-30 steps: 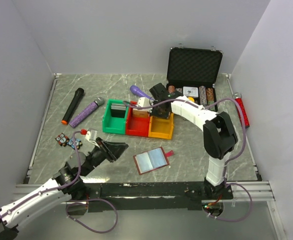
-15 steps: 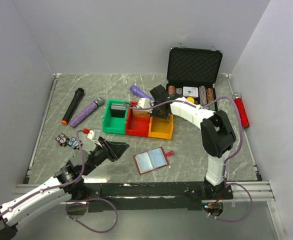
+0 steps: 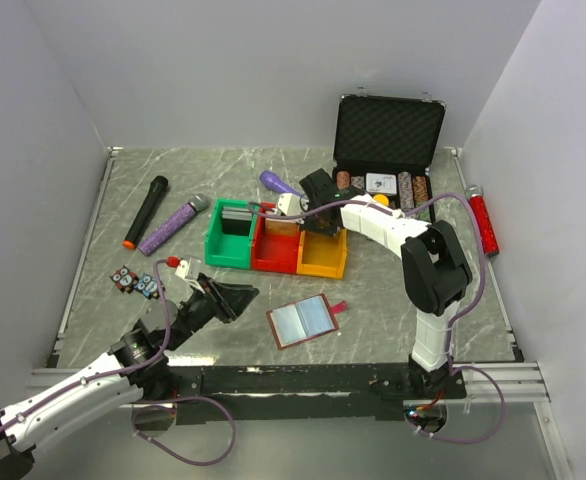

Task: Take the credit cards out of the card holder
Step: Place the credit card in the storage box.

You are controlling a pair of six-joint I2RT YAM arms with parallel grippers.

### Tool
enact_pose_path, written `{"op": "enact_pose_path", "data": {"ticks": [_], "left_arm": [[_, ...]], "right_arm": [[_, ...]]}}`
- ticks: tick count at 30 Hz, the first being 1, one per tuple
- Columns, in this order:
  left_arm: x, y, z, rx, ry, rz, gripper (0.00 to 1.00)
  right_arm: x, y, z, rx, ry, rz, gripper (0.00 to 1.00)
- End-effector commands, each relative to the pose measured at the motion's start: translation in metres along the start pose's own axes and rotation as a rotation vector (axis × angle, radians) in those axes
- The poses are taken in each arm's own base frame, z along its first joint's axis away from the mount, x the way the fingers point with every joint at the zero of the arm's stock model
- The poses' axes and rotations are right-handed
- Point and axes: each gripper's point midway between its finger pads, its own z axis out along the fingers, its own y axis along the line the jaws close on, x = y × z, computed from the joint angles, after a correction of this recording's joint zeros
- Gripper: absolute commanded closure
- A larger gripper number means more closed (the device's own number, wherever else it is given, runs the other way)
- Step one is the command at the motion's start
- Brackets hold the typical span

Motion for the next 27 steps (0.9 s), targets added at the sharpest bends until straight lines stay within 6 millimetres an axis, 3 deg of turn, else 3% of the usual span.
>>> {"op": "enact_pose_path", "data": {"ticks": [1,22,27], "left_arm": [[-0.02,-0.02,0.001,0.062,-0.056,-0.002,0.63],[-0.014,-0.022,0.001,0.083,-0.035,-0.008,0.64],[-0.014,-0.022,0.001,0.085,-0.035,-0.011,0.64]], "right_arm": [[-0.001,-0.012,-0.001,0.06,-0.004,0.022,0.89],[0.001,-0.012,-0.004,0.093,0.007,0.04,0.78],[-0.007,-0.02,-0.015,0.133,-0.008,0.038,0.75]]}}
